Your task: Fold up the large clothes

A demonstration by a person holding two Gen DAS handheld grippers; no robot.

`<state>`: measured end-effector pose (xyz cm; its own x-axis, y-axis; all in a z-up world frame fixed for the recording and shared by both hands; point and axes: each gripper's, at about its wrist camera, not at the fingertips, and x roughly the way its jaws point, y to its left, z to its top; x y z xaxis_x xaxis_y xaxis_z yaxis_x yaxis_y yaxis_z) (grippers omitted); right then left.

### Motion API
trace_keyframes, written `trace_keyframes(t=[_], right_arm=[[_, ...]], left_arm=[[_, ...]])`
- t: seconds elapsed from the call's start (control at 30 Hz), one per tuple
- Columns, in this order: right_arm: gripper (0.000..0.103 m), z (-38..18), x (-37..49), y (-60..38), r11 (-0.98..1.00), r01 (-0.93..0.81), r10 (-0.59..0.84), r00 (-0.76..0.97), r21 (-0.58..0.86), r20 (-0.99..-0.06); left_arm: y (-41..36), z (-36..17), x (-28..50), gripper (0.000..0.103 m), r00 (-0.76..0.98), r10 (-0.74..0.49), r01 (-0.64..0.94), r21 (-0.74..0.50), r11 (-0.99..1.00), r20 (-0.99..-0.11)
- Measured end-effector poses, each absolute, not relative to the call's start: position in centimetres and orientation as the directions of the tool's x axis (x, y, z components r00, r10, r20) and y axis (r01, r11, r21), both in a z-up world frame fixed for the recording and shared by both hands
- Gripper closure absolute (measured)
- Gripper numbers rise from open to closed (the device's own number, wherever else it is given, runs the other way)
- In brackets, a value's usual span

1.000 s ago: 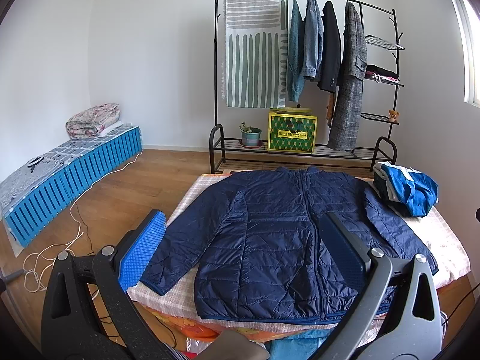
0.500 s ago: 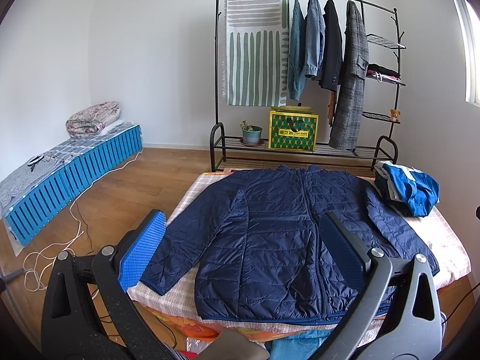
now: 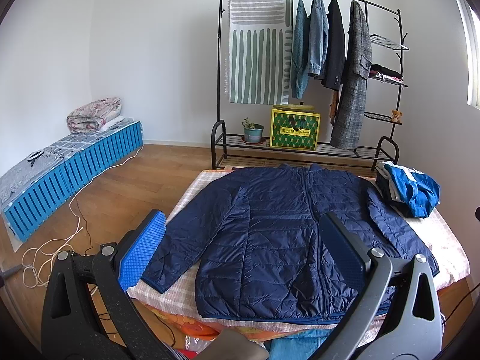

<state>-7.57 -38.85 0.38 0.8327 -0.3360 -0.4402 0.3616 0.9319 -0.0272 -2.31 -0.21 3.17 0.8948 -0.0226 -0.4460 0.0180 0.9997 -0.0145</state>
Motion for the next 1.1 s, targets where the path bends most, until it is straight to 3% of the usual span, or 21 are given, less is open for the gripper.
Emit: trace_keyframes(t=[0.73, 1.1], right_arm=[[0.000, 1.0, -5.6, -36.4, 0.943, 0.330, -0.317, 0.838, -0.051, -0.443], [0.000, 0.1, -0.2, -30.4, 0.990, 0.129, -0.139, 0.880, -0.053, -0.453]], left_arm=[[3.1, 0.5, -0.9, 0.000, 0.878, 0.026, -0.051, -0.041, 0.998, -0.478], [9.4, -1.2, -1.8, 0.000, 0.867, 0.132, -0.179, -0.054, 0.982, -0.480]])
